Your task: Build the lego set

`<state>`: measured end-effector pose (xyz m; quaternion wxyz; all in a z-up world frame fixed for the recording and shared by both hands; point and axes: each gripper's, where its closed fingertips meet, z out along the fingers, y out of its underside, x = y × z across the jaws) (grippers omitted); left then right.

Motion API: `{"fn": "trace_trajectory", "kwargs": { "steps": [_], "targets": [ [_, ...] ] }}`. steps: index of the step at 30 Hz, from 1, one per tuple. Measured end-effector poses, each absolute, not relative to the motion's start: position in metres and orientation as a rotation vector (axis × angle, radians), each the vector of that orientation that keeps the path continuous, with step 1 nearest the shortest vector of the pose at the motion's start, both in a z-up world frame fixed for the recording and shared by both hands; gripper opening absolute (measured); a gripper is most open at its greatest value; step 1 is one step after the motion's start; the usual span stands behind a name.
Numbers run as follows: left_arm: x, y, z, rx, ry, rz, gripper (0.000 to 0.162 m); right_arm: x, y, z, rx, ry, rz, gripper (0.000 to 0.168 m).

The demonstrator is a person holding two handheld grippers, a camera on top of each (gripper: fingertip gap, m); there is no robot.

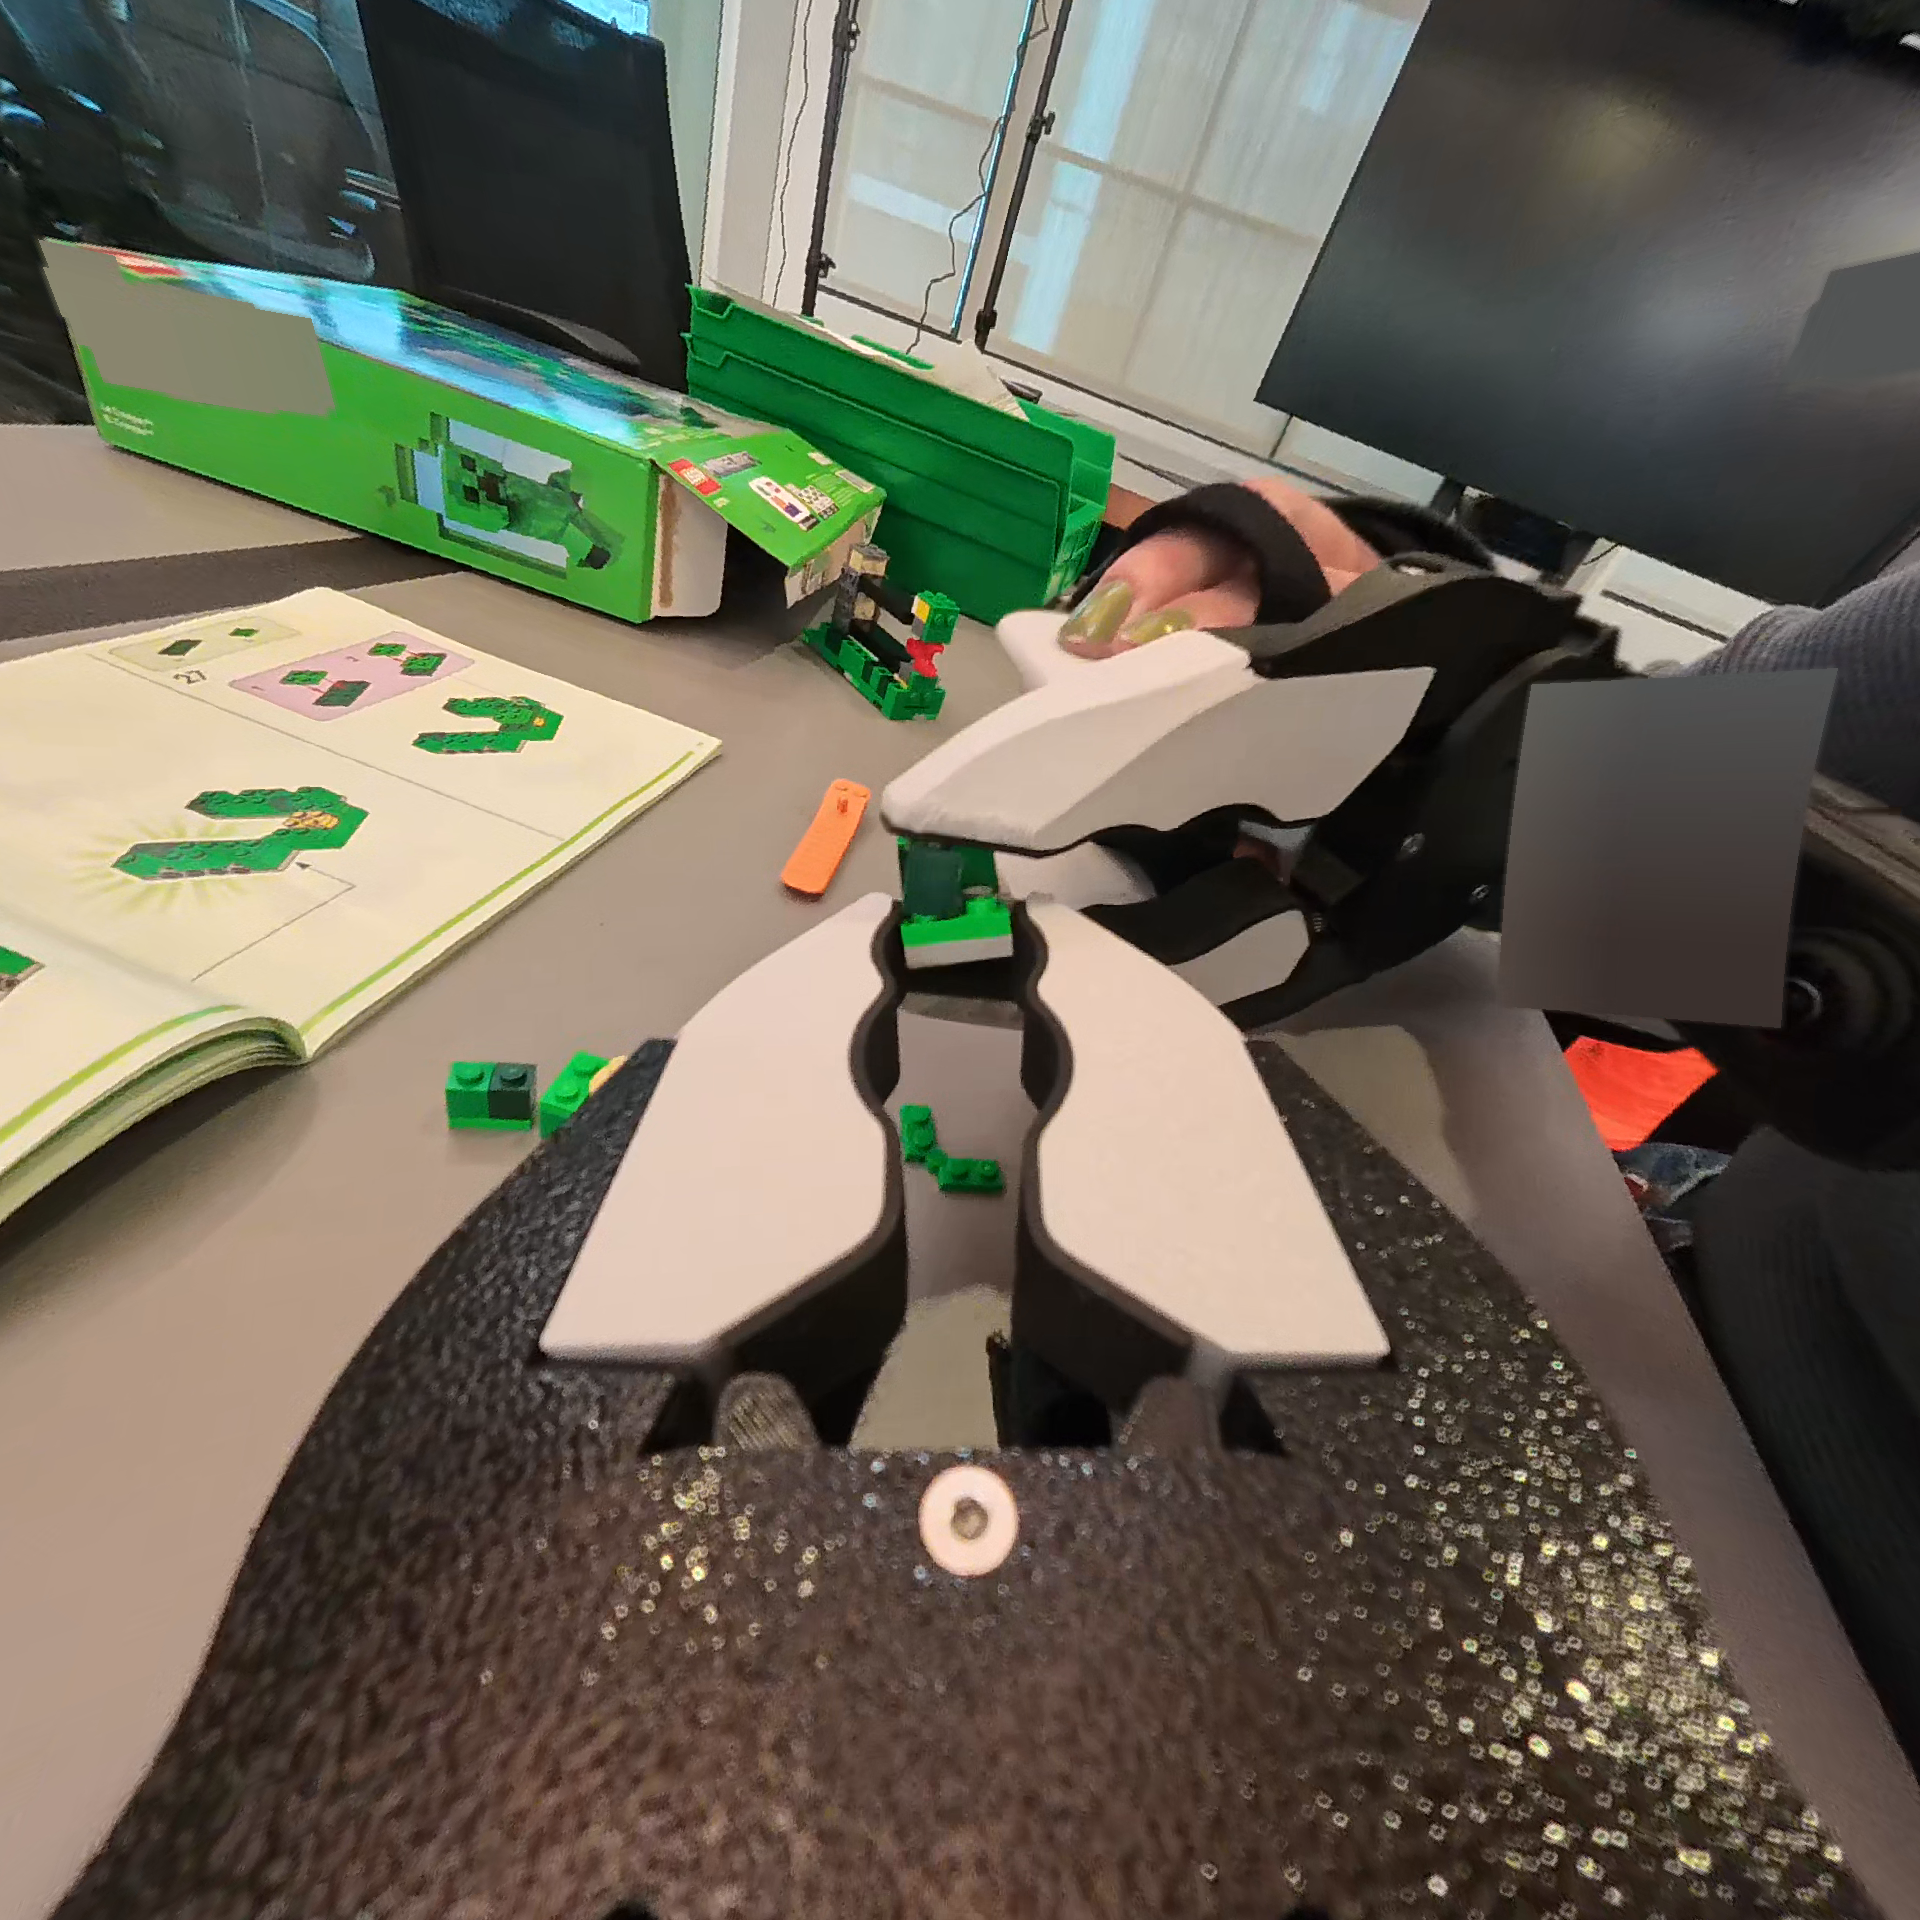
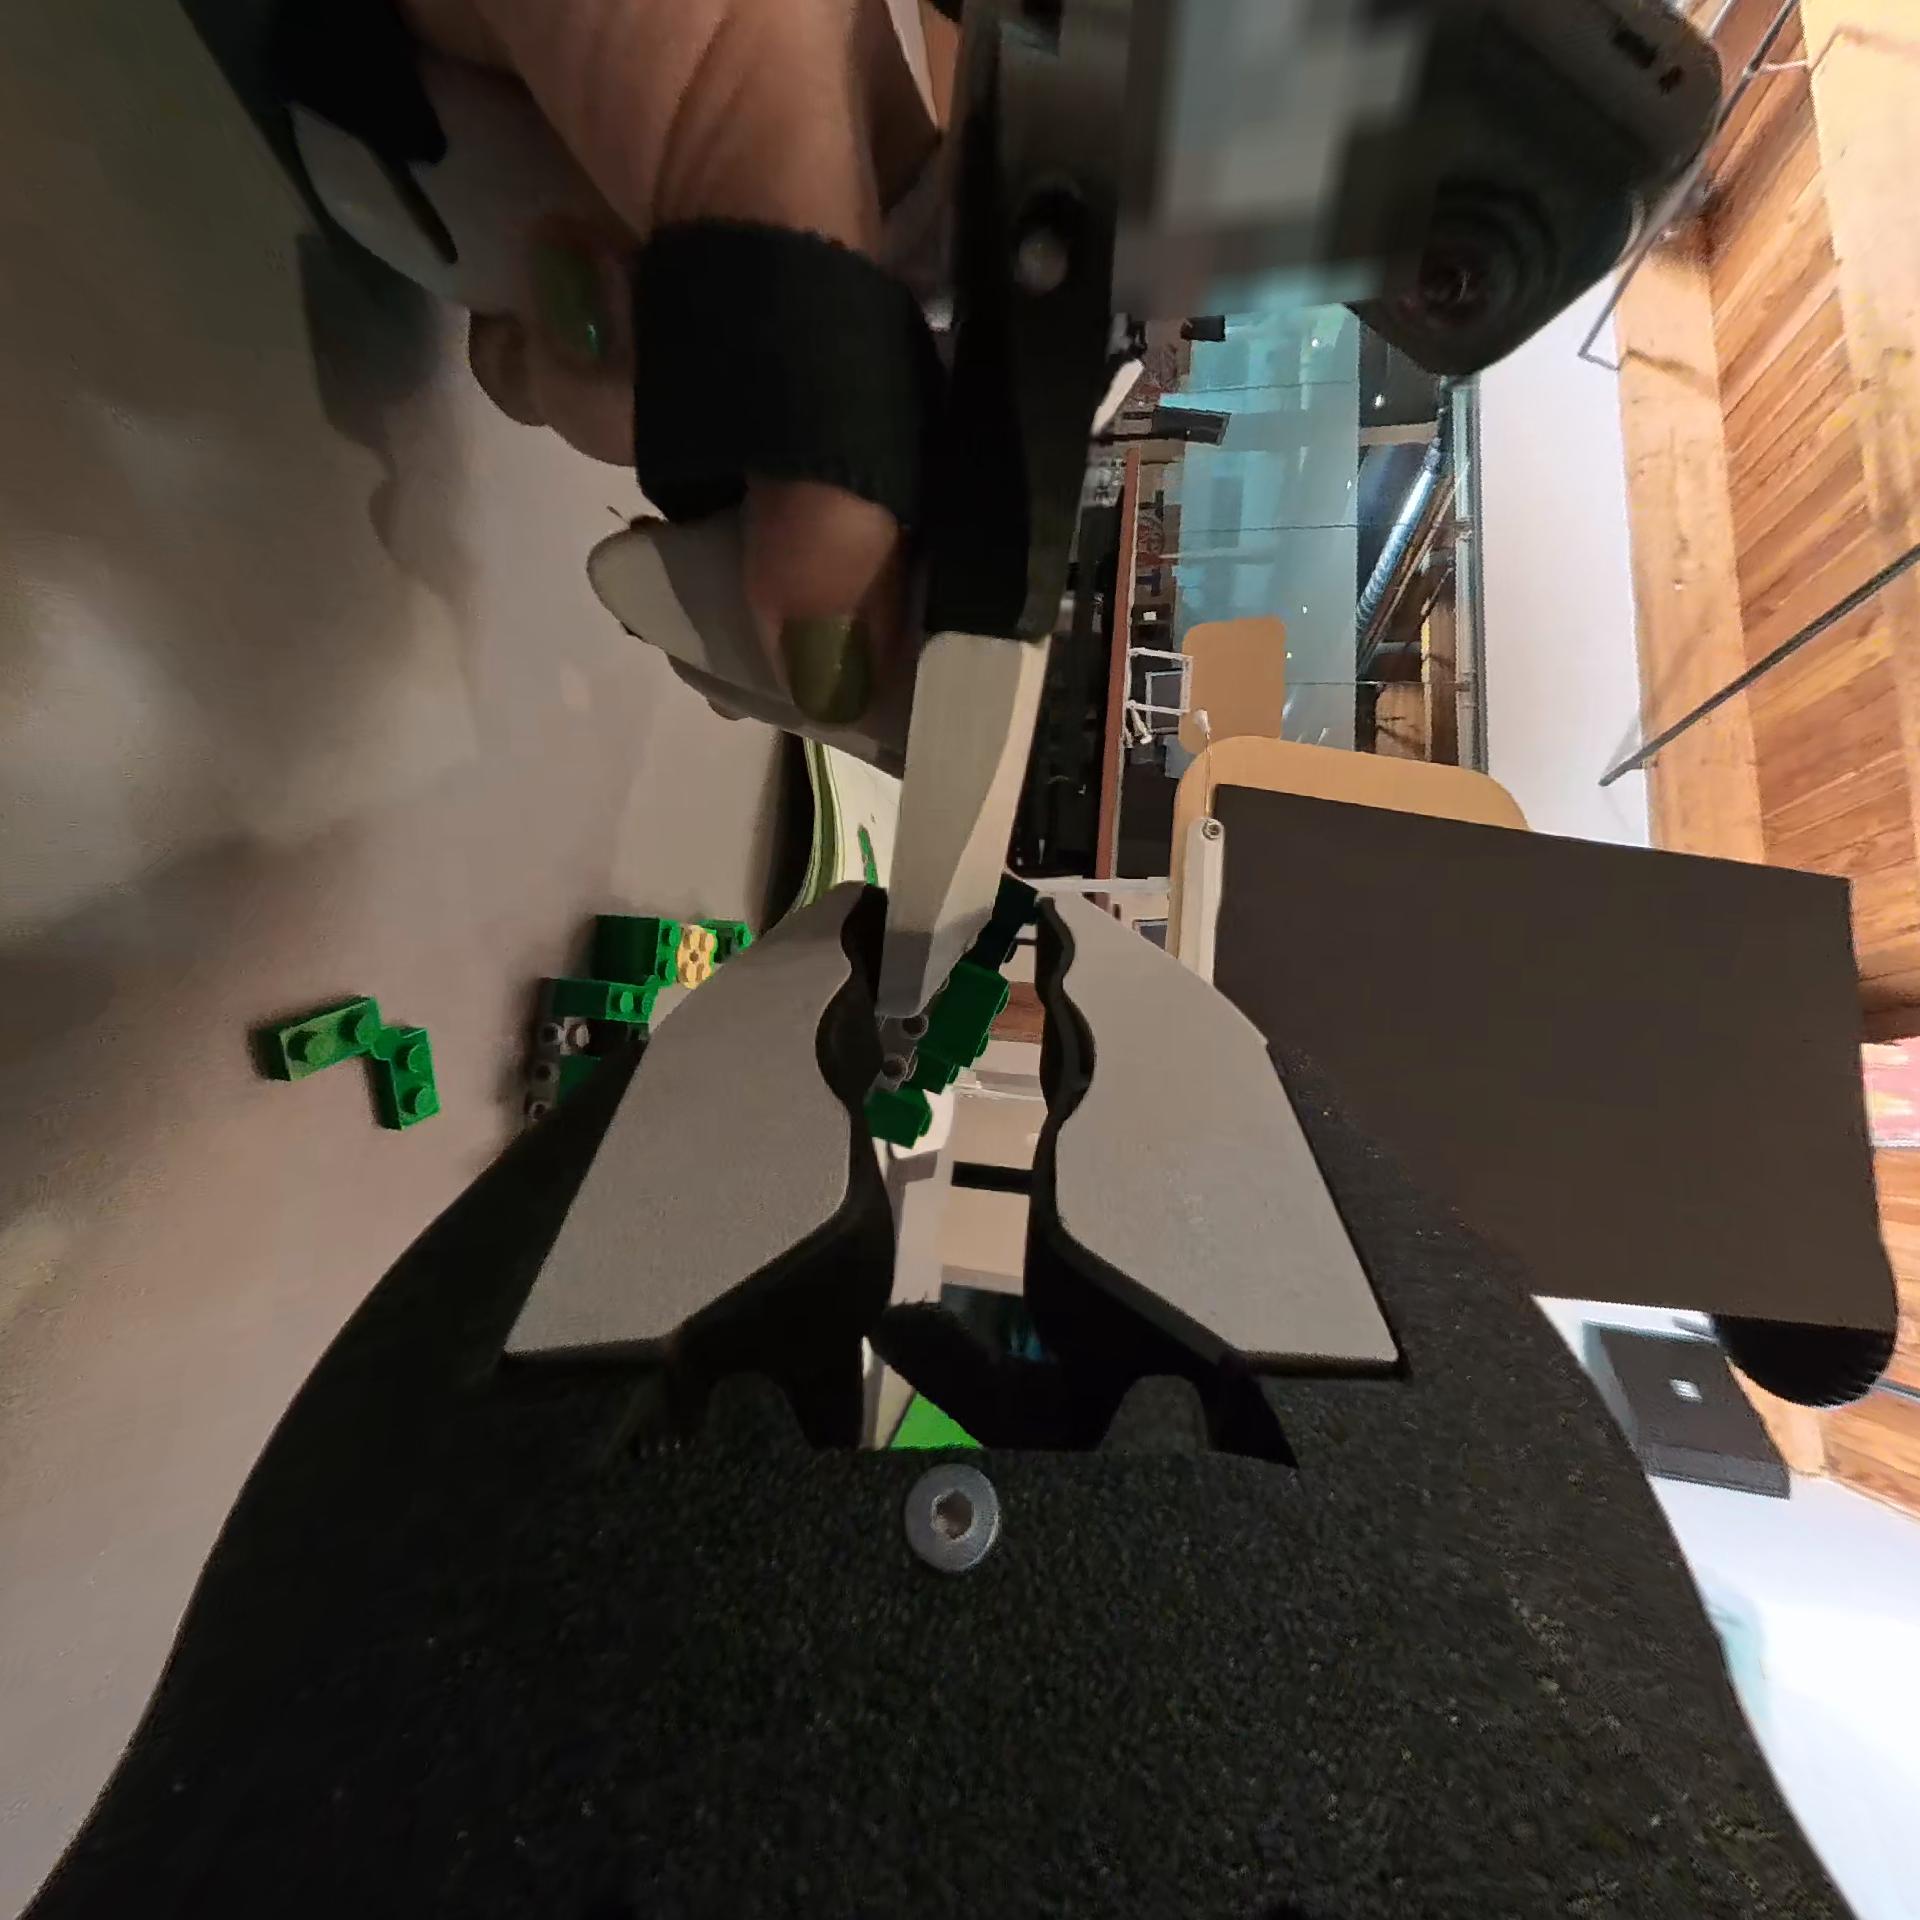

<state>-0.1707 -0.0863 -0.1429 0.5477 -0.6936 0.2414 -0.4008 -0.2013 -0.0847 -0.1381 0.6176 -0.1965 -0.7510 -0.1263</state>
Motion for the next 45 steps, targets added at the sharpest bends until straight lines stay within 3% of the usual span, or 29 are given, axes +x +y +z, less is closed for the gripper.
{"fn": "trace_trajectory", "kwargs": {
  "steps": [13,17,30,45],
  "targets": [
    [-0.172,-0.085,-0.14,-1.632,0.571,-0.871,0.02,-0.202,-0.085,-0.138,-0.462,-1.716,-0.216,0.021],
    [-0.174,-0.085,-0.136,-1.64,0.588,-0.8,0.034,-0.2,-0.08,-0.135,-0.528,-1.646,-0.153,0.021],
    [-0.177,-0.089,-0.131,-1.658,0.573,-0.799,0.017,-0.198,-0.083,-0.128,-0.467,-1.563,-0.18,0.021],
    [-0.177,-0.092,-0.128,-1.655,0.573,-0.821,0.016,-0.201,-0.088,-0.124,-0.543,-1.549,-0.046,0.02]
  ]
}}
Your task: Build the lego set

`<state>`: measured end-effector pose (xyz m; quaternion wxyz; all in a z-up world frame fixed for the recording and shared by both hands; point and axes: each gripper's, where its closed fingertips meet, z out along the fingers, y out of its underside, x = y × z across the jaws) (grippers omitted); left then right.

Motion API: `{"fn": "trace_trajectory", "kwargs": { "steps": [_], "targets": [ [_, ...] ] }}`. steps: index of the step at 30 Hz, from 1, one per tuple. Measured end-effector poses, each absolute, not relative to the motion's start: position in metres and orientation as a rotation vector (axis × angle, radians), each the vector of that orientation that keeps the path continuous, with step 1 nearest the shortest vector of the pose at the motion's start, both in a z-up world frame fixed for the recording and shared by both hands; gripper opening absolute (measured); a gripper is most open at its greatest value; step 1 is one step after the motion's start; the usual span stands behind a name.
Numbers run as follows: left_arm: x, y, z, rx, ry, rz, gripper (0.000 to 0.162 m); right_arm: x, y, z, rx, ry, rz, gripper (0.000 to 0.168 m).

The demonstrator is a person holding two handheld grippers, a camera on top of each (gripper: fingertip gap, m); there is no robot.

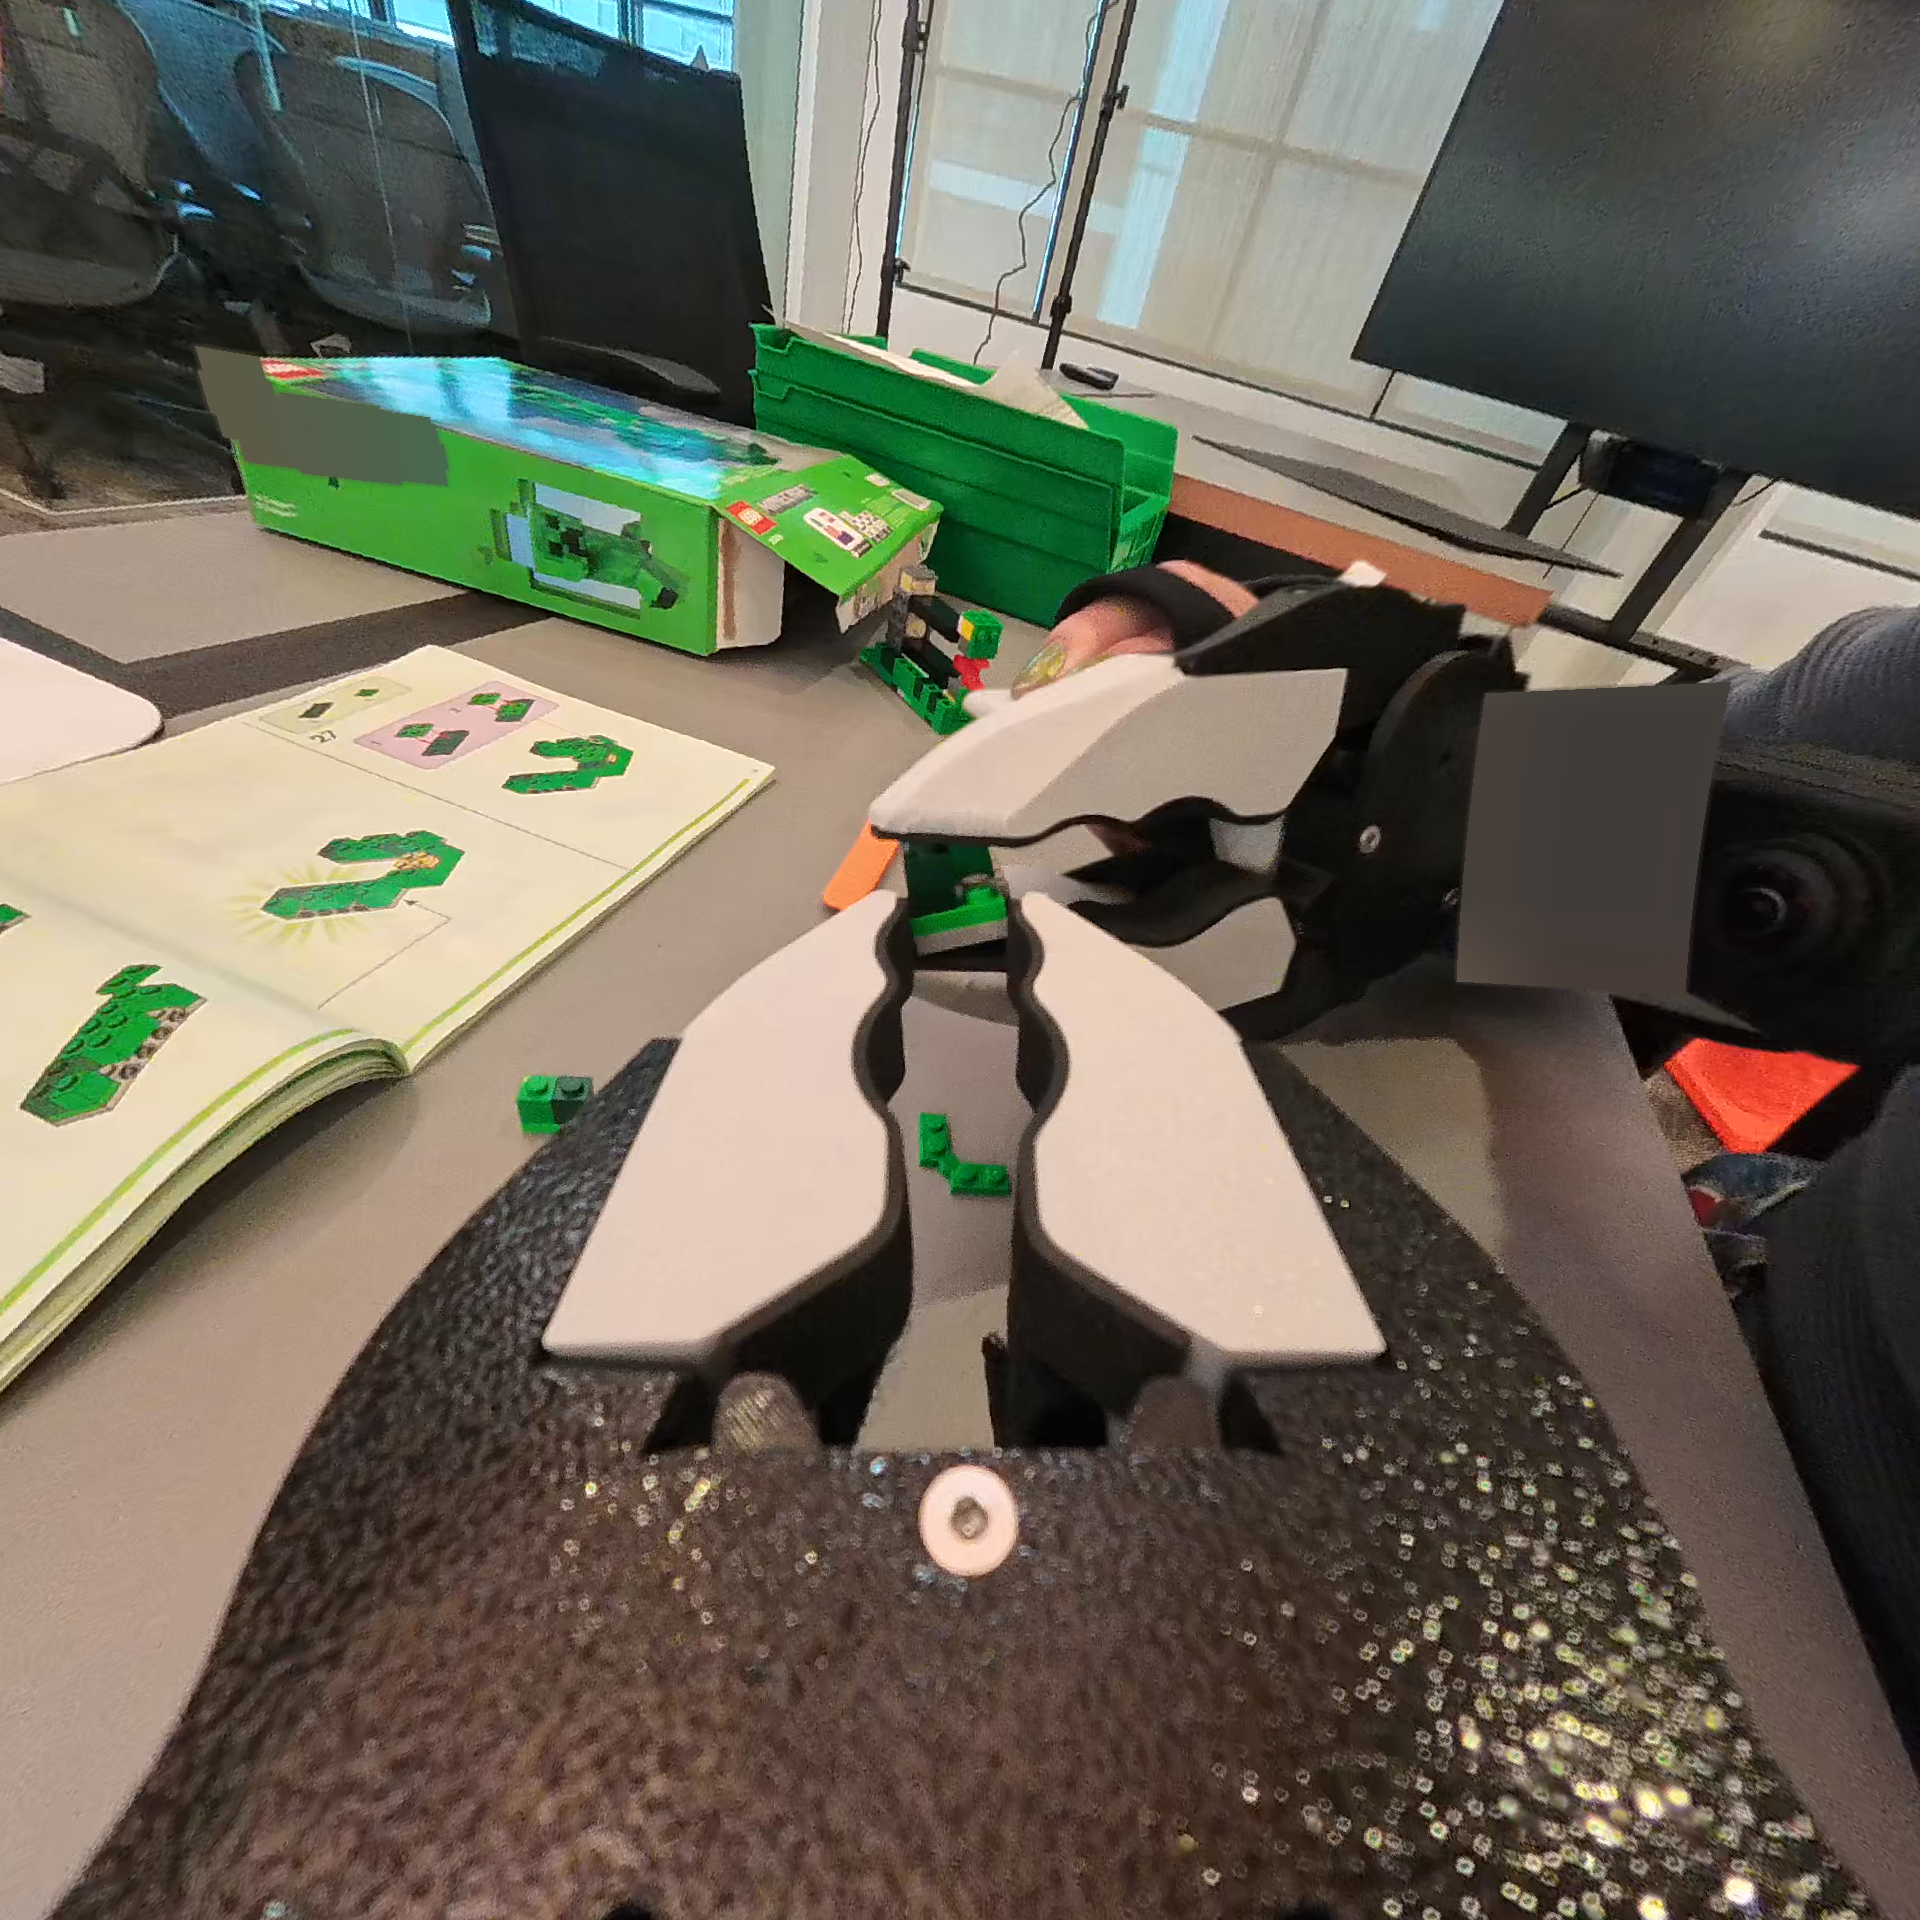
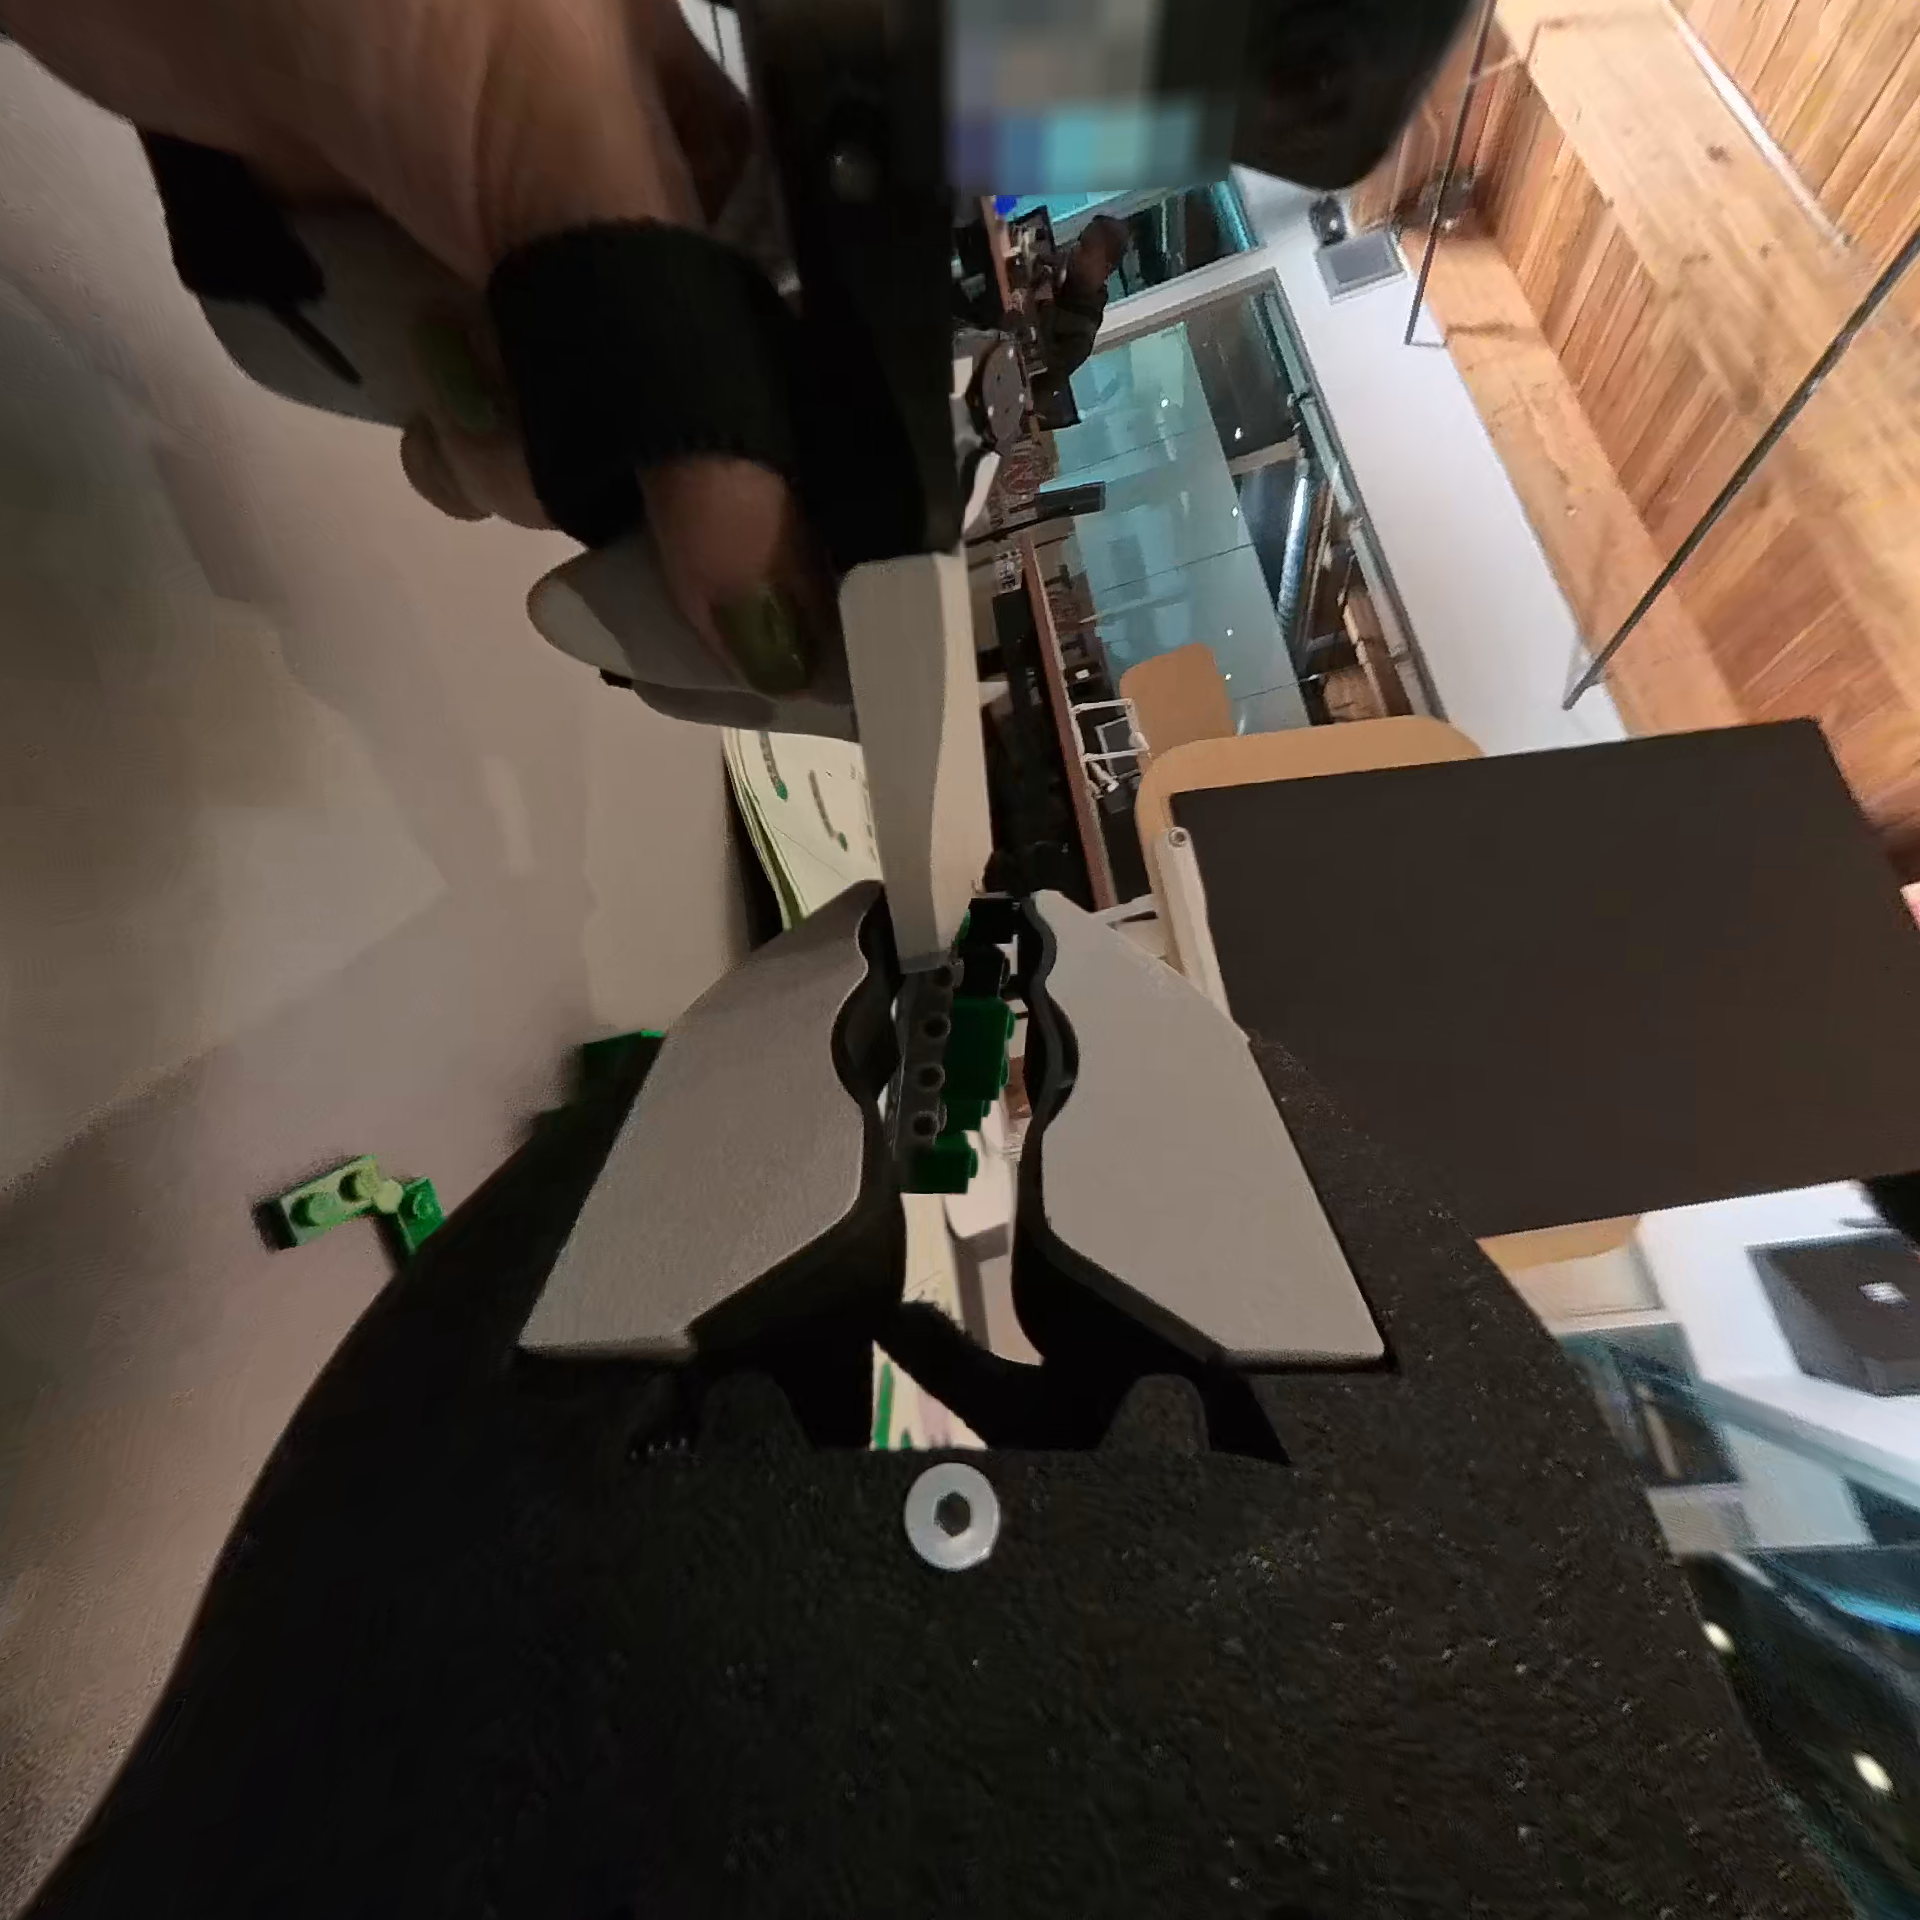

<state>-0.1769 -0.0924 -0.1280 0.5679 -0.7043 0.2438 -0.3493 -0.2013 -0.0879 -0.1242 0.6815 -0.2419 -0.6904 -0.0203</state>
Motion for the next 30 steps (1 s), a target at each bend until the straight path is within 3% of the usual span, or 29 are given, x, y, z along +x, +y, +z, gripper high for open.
{"fn": "trace_trajectory", "kwargs": {
  "steps": [15,18,19,21,30],
  "targets": [
    [-0.1775,-0.0917,-0.123,-1.597,0.538,-0.867,0.021,-0.203,-0.0861,-0.1208,-0.555,-1.483,-0.037,0.02],
    [-0.1755,-0.0916,-0.1213,-1.591,0.54,-0.848,0.031,-0.2032,-0.0835,-0.1197,-0.554,-1.467,-0.047,0.02],
    [-0.178,-0.0883,-0.1216,-1.6,0.514,-0.818,0.048,-0.2031,-0.0829,-0.1188,-0.556,-1.46,-0.042,0.02],
    [-0.1826,-0.0853,-0.1223,-1.61,0.498,-0.791,0.057,-0.2024,-0.0826,-0.1168,-0.556,-1.446,-0.025,0.02],
    [-0.1769,-0.0894,-0.1281,-1.628,0.551,-0.827,0.023,-0.2052,-0.0915,-0.1218,-0.463,-1.483,-0.061,0.019]
  ]
}}
